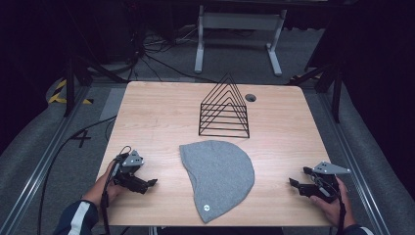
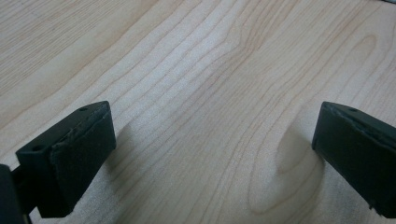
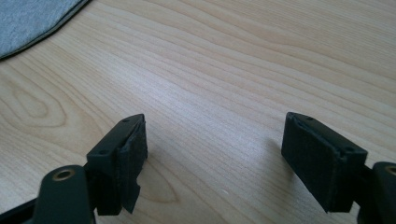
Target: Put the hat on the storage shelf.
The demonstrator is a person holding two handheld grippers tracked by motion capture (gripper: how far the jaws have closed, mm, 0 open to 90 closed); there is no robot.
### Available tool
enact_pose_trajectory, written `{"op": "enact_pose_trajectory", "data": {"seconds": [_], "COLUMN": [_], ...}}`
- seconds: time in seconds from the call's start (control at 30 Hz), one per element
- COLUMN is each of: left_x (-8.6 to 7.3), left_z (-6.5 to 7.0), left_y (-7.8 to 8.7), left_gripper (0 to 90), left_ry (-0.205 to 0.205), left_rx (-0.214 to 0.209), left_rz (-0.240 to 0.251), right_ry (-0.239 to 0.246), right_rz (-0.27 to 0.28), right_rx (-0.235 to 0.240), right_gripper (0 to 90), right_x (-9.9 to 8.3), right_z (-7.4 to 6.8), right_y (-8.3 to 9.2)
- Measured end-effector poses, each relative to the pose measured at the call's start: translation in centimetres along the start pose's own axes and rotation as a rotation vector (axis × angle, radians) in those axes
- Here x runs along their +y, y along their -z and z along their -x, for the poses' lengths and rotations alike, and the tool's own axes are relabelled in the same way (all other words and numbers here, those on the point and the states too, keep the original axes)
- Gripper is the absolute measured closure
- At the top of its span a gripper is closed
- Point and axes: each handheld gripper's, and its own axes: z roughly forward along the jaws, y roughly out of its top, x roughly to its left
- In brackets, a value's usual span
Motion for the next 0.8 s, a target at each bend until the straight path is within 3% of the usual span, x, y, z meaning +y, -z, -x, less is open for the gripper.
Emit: {"op": "enact_pose_trajectory", "data": {"seconds": [0.13,0.23,0.3,0.37,0.4,0.47,0.53,0.57,0.63,0.8], "left_x": [0.2,1.0,1.4,1.8,2.2,2.6,3.5,4.0,4.9,7.8], "left_z": [0.0,-0.1,-0.3,-0.5,-0.6,-0.5,-0.6,-0.6,-0.6,0.2], "left_y": [0.0,0.1,0.0,0.0,0.0,-0.1,-0.3,-0.3,-0.6,-3.3], "left_gripper": [1.5,4.8,6.0,12.2,17.1,22.7,25.2,30.0,35.0,39.7], "left_ry": [-0.008,-0.030,-0.044,-0.063,-0.081,-0.093,-0.094,-0.080,-0.091,-0.145], "left_rx": [-0.003,-0.018,-0.025,-0.048,-0.066,-0.033,-0.037,-0.055,-0.053,-0.048], "left_rz": [-0.013,-0.067,-0.077,-0.085,-0.096,-0.086,-0.056,-0.021,0.006,0.001], "right_ry": [-0.001,0.001,0.003,0.009,0.017,0.055,0.082,0.090,0.109,0.210], "right_rz": [-0.001,-0.007,-0.008,-0.016,-0.024,-0.034,-0.042,-0.033,-0.008,0.040], "right_rx": [0.000,0.000,0.001,0.003,0.009,0.045,0.033,0.040,0.080,0.216], "right_gripper": [21.6,19.8,19.5,19.6,23.0,33.8,36.4,40.7,46.9,65.2], "right_x": [0.1,0.2,0.2,0.4,0.5,0.8,1.2,1.6,2.5,4.7], "right_z": [0.0,0.0,0.0,0.0,0.0,-0.1,-0.5,-0.9,-2.0,-6.7], "right_y": [-0.1,-0.2,-0.2,-0.3,-0.3,-0.1,-0.2,-0.2,-0.1,-1.2]}}
